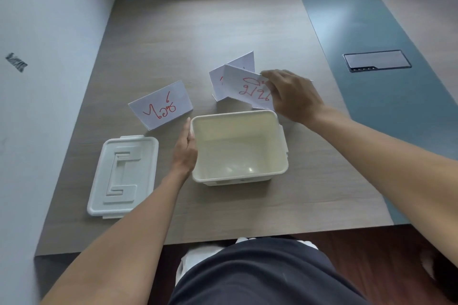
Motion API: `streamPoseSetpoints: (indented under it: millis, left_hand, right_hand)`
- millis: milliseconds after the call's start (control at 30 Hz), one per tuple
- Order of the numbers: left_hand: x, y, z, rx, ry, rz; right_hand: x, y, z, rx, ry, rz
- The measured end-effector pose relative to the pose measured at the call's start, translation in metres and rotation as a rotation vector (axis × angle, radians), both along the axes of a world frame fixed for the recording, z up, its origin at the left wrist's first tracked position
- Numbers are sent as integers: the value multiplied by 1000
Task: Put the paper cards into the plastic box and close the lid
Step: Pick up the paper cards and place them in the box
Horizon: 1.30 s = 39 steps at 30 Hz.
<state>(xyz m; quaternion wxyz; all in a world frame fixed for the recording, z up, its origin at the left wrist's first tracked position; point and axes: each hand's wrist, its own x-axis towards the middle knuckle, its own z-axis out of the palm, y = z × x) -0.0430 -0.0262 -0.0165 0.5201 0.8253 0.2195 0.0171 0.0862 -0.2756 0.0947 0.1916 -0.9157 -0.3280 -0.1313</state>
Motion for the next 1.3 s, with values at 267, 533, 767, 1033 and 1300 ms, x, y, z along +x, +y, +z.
streamPoseSetpoints:
  millis: [267, 533, 767, 1033, 1300]
  left_hand:
    - [0, -2, -2, -75, 0, 36]
    - [7, -2, -2, -101, 0, 67]
    - [13, -2, -5, -85, -5, 88]
    - [15, -4, -6, -74, -3, 78]
    - [15, -3, -8, -45, 21, 78]
  right_hand:
    - [-30, 23, -7, -16, 48, 206]
    - [-60, 15, -59, -169, 363, 279]
    - [-73, 13, -90, -286, 733, 370]
    - [13, 4, -79, 111, 372, 98]
    - [96, -39, -96, 179, 296, -301]
